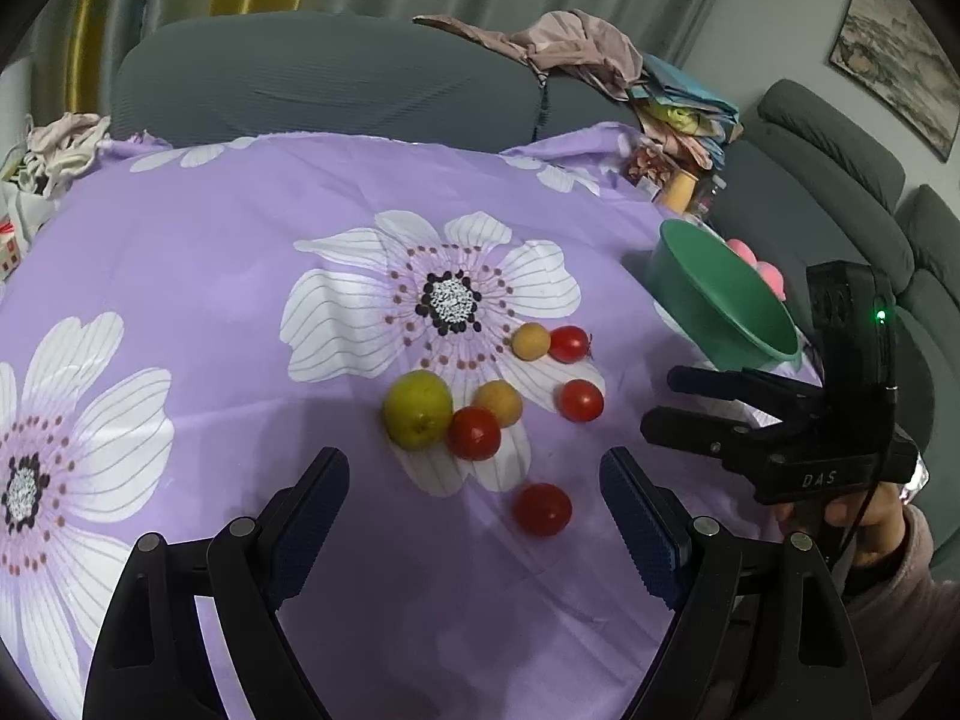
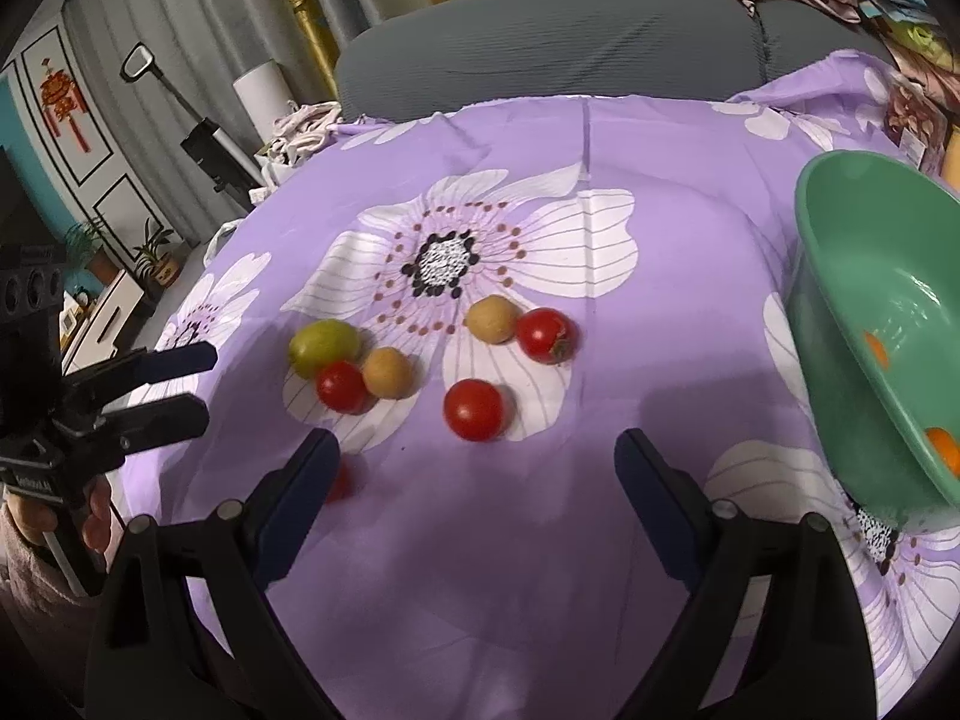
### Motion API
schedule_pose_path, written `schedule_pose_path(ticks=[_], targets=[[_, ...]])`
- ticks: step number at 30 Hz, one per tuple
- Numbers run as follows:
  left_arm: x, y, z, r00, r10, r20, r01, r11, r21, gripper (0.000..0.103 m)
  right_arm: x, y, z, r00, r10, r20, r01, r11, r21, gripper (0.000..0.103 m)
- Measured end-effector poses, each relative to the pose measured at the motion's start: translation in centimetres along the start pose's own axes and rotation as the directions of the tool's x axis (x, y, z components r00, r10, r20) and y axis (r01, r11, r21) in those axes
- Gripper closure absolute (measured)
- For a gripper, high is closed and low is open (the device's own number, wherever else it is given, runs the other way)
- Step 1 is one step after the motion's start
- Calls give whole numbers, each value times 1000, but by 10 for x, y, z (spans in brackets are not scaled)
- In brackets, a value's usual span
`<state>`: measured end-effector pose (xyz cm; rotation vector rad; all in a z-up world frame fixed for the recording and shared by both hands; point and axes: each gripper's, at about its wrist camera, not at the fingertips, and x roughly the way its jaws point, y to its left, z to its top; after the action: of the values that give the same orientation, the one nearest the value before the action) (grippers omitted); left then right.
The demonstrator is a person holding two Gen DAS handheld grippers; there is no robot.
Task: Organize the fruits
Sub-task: 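Move the left gripper back over the remaining fruit, then lower the left gripper onto the red tomato and close it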
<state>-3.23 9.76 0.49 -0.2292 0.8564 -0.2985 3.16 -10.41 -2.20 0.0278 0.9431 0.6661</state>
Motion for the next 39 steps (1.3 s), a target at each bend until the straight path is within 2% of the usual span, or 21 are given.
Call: schedule_pose_path(ticks=[4,8,16,25,28,29,33,39], targets=[[5,-4,5,999,-35,0,35,999,2,18,2,-2,1,1000,5,-5,-5,1000,-5,11],[10,-3,11,996,-88,-3,88,995,-39,18,7,0,1,1000,-11,-27,10,999,-41,16],[13,-12,13,995,-94,-19,93,996,-15,18,12,4,1,999,-7,-38,4,997,-78,23],[19,-30,0,987,-140,-80,142,989,26,19,12,6,2,999,2,-38,-5,996,-92,28],[24,-37,-2,987,-123,-105,128,991,41,21,15,8,3,999,9,-42,-12,996,-92,29],[27,-37,-3,987,-110,-119,115,993,37,25,16,8,3,999,11,-43,-15,996,-91,29],[41,-34,-7,984,-65,-168,68,998,9,26,21,6,4,998,21,-56,-25,997,-78,30],[49,-41,-11,980,0,-200,13,998,65,30,27,6,8,997,16,-73,-22,996,-91,33]])
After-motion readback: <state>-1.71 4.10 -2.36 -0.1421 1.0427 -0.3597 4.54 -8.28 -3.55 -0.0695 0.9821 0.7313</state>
